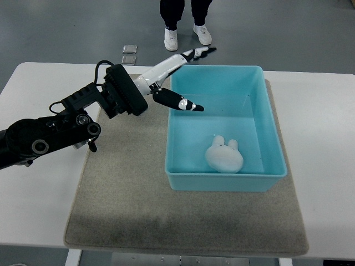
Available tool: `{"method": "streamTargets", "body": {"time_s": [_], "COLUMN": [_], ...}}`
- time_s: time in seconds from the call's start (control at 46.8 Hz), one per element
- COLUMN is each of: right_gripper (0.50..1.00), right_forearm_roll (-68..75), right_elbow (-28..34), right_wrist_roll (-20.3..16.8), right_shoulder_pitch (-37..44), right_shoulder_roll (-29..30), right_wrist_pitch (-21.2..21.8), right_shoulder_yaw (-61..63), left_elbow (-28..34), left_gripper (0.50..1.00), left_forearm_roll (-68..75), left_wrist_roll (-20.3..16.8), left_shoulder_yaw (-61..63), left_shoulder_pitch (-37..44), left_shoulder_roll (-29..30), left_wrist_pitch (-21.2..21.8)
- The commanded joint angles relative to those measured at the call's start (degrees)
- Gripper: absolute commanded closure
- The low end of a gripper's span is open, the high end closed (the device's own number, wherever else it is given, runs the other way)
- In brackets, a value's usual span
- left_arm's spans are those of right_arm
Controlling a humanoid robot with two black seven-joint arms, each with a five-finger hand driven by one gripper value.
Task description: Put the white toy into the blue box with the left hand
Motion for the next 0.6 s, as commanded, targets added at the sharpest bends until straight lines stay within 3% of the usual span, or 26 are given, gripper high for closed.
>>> {"method": "streamTargets", "body": {"time_s": [0.0, 0.256, 0.47, 0.577], "right_gripper": [0.564, 0.564, 0.564, 0.564], "right_forearm_roll": [0.01, 0.01, 0.01, 0.01], "right_elbow": [0.00, 0.00, 0.00, 0.00], "right_wrist_roll": [-0.01, -0.01, -0.01, -0.01], "right_shoulder_pitch": [-0.01, -0.01, -0.01, -0.01], "right_shoulder_roll": [0.00, 0.00, 0.00, 0.00], "right_wrist_pitch": [0.00, 0.00, 0.00, 0.00], "right_shoulder_yaw": [0.00, 0.00, 0.00, 0.00], "left_elbow": [1.87, 7.31, 15.75, 17.78], "left_gripper": [0.506, 0.500, 0.500, 0.500], "left_forearm_roll": [-14.43, -40.81, -65.07, -66.93], "left_wrist_roll": [0.07, 0.25, 1.13, 2.27], "left_shoulder_yaw": [-1.24, -1.59, -0.98, -1.15], "left_shoulder_pitch": [0.00, 0.79, 2.02, 2.63], "left_shoulder_roll": [0.05, 0.05, 0.14, 0.23], "left_wrist_pitch": [-0.94, -6.20, -19.91, -22.73]}}
